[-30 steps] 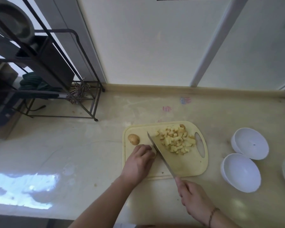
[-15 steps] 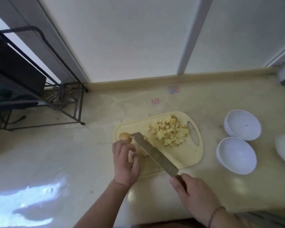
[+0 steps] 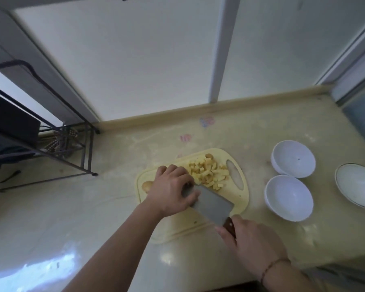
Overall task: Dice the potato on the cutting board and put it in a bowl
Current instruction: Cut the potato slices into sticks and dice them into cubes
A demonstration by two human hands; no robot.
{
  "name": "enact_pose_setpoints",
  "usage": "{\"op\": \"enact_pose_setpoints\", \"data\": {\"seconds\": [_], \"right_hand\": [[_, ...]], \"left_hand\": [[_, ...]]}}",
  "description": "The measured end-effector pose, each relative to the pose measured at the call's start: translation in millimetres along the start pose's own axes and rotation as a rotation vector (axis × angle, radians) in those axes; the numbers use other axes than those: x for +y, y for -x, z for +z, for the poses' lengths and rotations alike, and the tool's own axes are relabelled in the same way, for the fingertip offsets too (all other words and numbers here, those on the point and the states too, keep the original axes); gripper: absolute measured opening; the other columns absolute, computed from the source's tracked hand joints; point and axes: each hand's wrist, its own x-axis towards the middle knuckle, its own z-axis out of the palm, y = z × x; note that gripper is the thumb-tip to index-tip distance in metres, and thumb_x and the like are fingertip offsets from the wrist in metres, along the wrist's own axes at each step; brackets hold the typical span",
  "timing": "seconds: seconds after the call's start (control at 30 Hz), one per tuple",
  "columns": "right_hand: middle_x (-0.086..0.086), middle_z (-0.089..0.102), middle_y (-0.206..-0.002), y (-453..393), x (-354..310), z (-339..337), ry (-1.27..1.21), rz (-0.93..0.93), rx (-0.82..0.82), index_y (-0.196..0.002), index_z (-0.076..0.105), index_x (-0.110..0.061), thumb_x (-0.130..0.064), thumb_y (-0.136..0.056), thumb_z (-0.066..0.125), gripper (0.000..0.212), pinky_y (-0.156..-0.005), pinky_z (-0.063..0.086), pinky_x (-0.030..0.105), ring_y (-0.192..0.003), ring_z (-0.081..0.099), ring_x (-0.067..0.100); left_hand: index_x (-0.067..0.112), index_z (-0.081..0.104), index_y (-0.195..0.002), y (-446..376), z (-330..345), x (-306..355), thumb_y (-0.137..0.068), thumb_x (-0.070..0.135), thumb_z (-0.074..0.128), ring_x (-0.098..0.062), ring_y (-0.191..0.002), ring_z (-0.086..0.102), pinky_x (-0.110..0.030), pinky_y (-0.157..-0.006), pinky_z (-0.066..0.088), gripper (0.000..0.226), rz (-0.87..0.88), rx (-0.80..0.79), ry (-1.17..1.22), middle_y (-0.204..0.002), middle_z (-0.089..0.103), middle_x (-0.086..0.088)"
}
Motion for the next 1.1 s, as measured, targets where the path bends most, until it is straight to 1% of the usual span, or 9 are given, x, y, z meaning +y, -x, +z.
{"op": "enact_pose_setpoints", "data": {"seconds": [0.1,0.2,0.33,0.4,0.47,0.57,0.63,0.83,1.1], "right_hand": [[-0.003,0.067,-0.097,0.9,0.5,-1.6,0.009,-0.003,0.003,-0.089,0.03,-0.032,-0.075,-0.046,-0.043,0.095,-0.061,0.037,0.033,-0.086,0.066,0.018],[-0.003,0.067,-0.098,1.8,0.9,-3.7,0.019,-0.019,-0.023,-0.091,0.032,-0.03,-0.076,-0.053,-0.035,0.089,-0.063,0.04,0.033,-0.087,0.066,0.018],[-0.004,0.065,-0.091,6.8,1.1,-7.5,-0.064,0.008,-0.036,-0.094,0.044,-0.029,-0.077,-0.074,-0.006,0.072,-0.068,0.049,0.033,-0.084,0.065,0.018],[-0.005,0.06,-0.076,10.2,-0.4,-9.9,-0.205,0.051,-0.044,-0.08,0.043,-0.029,-0.078,-0.078,0.009,0.06,-0.066,0.045,0.031,-0.076,0.062,0.015],[-0.005,0.053,-0.059,13.2,-1.0,-7.9,-0.452,0.098,-0.084,-0.066,0.043,-0.021,-0.082,-0.072,0.019,0.066,-0.058,0.041,0.028,-0.057,0.051,0.008],[-0.002,0.034,-0.049,17.5,-6.0,-12.9,-0.957,0.242,-0.239,-0.064,0.04,-0.014,-0.075,-0.082,0.037,0.063,-0.042,0.024,0.026,-0.04,0.029,0.013],[0.003,0.031,-0.05,17.5,-9.2,-15.5,-1.101,0.285,-0.402,-0.069,0.041,-0.013,-0.06,-0.092,0.037,0.053,-0.04,0.019,0.024,-0.037,0.023,0.015],[0.002,0.029,-0.052,11.8,-16.4,2.1,-1.051,0.3,-0.418,-0.069,0.041,-0.014,-0.055,-0.094,0.04,0.048,-0.038,0.02,0.02,-0.038,0.021,0.013],[-0.006,0.034,-0.044,14.1,-16.5,16.6,-0.932,0.243,-0.315,-0.061,0.039,-0.017,-0.068,-0.082,0.036,0.055,-0.04,0.025,0.021,-0.037,0.029,0.009]], "left_hand": [[0.029,0.067,-0.122,-3.3,-4.2,4.3,-0.084,0.066,0.042,-0.018,-0.11,0.052,-0.041,-0.096,0.036,0.059,-0.006,-0.056,-0.018,-0.119,0.064,0.01],[0.027,0.068,-0.123,-1.3,-8.2,3.8,-0.088,0.066,0.039,-0.015,-0.118,0.052,-0.041,-0.101,0.034,0.061,0.005,-0.04,0.037,-0.127,0.062,0.011],[0.015,0.073,-0.11,17.8,-10.6,-5.8,-0.096,0.042,0.052,-0.012,-0.11,0.059,-0.03,-0.098,0.044,0.037,-0.097,0.349,0.334,-0.113,0.066,0.006],[0.009,0.072,-0.105,35.2,-6.6,-7.0,-0.095,0.031,0.055,-0.013,-0.107,0.058,-0.023,-0.095,0.045,0.03,-0.232,0.566,0.381,-0.109,0.064,0.004],[0.006,0.07,-0.101,54.0,4.7,-9.6,-0.093,0.022,0.056,-0.018,-0.103,0.059,-0.027,-0.092,0.048,0.023,-0.281,0.657,0.355,-0.105,0.063,0.0],[0.005,0.07,-0.1,75.1,28.3,-13.2,-0.089,0.015,0.063,-0.023,-0.1,0.061,-0.036,-0.087,0.05,0.017,-0.061,0.461,0.225,-0.105,0.064,-0.006],[0.006,0.07,-0.103,79.6,43.0,-14.2,-0.085,0.013,0.071,-0.026,-0.101,0.061,-0.04,-0.088,0.051,0.02,0.012,0.306,0.132,-0.112,0.064,-0.008],[0.003,0.068,-0.113,81.2,59.4,-8.6,-0.088,0.018,0.063,-0.029,-0.113,0.056,-0.038,-0.1,0.047,0.03,-0.128,0.277,0.21,-0.122,0.062,-0.012],[0.005,0.068,-0.105,83.7,65.7,-0.3,-0.081,0.01,0.076,-0.031,-0.105,0.058,-0.04,-0.091,0.05,0.026,-0.065,0.315,0.197,-0.118,0.062,-0.011]]}}
